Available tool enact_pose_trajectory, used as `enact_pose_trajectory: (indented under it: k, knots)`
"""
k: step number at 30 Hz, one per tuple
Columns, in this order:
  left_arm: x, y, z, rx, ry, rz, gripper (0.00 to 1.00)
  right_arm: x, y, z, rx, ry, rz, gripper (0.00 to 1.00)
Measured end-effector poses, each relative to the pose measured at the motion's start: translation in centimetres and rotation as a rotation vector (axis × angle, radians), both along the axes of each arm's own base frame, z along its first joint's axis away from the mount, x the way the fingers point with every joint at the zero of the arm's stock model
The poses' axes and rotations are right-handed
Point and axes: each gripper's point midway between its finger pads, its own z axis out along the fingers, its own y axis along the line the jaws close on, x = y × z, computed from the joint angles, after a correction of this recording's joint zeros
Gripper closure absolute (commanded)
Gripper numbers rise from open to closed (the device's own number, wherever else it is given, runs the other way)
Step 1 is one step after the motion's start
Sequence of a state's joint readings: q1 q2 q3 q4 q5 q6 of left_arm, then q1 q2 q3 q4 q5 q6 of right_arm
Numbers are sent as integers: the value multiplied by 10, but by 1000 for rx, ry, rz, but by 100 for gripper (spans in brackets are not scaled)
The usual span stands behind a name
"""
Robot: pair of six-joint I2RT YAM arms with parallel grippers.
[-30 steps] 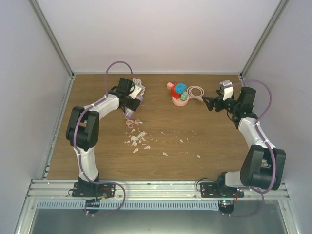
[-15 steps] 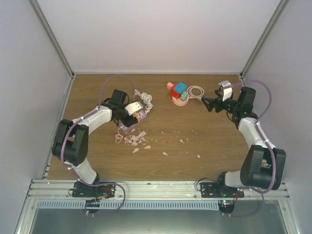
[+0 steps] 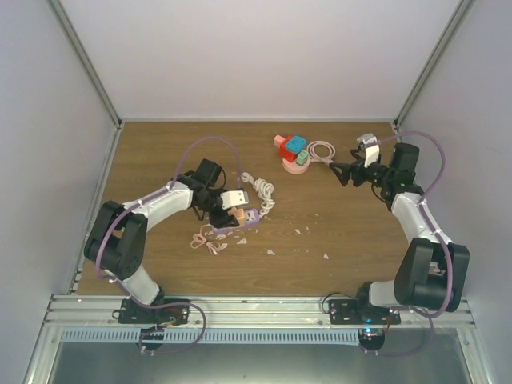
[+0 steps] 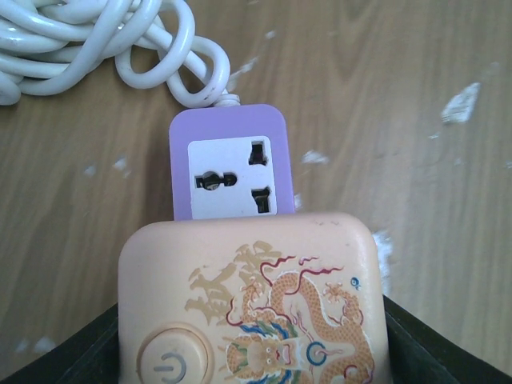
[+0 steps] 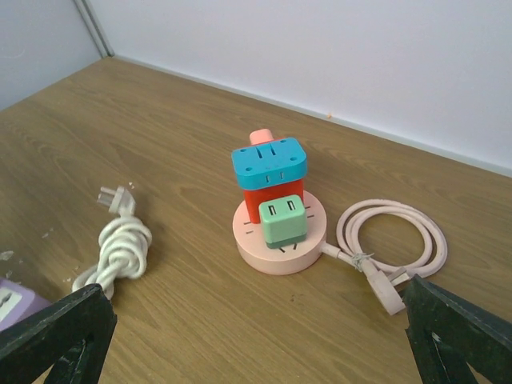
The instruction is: Pull the plug off the socket
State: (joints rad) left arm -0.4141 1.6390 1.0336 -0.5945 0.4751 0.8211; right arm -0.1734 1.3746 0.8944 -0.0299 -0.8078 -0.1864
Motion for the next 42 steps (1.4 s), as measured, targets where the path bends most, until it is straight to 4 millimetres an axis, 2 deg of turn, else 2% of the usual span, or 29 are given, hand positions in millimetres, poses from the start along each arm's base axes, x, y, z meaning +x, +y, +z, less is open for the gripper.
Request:
enact_pose_trajectory:
  k: [6,10,17,20,22,27,32,38,42]
  knots:
    - [-20,-32,-2,-16,-4,-125,50,-1,1,-1,-10,-6,12,0]
    - [-22,-52,-2,-25,-17,-176,50,-2,1,0,-16,-13,16,0]
    - [-18,-101,0,-56,-39,-275,49,-4,3,6,-27,-42,36,0]
    - [-14,-116,0,-69,-42,-300,44,-7,5,7,-34,-52,55,0]
    - [-12,-121,1,-76,-44,-310,29,-10,7,9,-40,-65,69,0]
    - [-12,-121,0,-75,-57,-328,2,-25,15,13,-50,-103,113,1]
    - [-17,-105,4,-96,-39,-313,1,-34,33,5,-80,-98,194,1]
    - [-8,-67,38,-180,-83,-230,1,-40,64,-12,-116,-60,308,0]
    - [-8,-44,41,-209,-91,-183,9,-53,96,-24,-141,-46,411,0]
